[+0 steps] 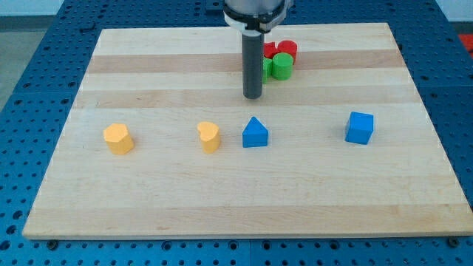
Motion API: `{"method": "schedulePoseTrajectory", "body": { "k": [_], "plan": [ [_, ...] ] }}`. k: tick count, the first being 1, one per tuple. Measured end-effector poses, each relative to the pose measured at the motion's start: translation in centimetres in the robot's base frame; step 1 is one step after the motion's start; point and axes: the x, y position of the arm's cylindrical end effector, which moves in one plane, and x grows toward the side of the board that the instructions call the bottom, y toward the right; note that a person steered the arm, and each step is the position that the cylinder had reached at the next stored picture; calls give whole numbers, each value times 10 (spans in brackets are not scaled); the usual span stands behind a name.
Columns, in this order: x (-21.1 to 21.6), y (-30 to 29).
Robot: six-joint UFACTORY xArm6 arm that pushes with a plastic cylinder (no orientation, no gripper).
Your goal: Slide the blue cube a bit down
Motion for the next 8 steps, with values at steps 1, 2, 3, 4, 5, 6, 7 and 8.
{"method": "schedulePoseTrajectory", "body": {
  "k": [1,2,3,4,5,6,7,8],
  "plan": [
    [19,0],
    [19,0],
    [22,5],
    [28,38],
    [28,77],
    [28,113],
    [32,148],
    [51,164]
  ]
}}
